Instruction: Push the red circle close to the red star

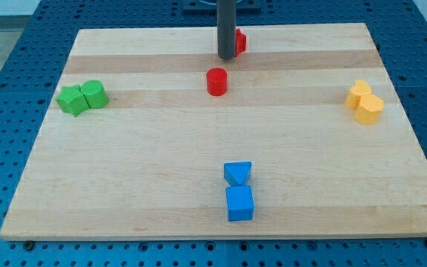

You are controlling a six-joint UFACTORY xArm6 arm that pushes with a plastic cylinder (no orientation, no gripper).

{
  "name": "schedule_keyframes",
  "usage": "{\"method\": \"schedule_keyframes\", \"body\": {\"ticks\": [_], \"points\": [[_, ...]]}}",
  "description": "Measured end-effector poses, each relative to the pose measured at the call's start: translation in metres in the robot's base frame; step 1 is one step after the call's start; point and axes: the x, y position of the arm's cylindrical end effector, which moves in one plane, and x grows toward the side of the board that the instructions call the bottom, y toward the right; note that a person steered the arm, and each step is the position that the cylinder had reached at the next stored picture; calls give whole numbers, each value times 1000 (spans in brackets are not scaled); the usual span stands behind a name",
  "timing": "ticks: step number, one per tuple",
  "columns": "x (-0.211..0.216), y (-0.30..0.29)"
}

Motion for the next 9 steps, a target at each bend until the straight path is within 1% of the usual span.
{"method": "schedule_keyframes", "body": {"ticks": [1,2,3,4,5,6,7,8,9], "points": [[-15,0],[-2,0],[38,18],[58,50],[105,51],[133,23],[137,-16],[126,-28],[117,-21]]}}
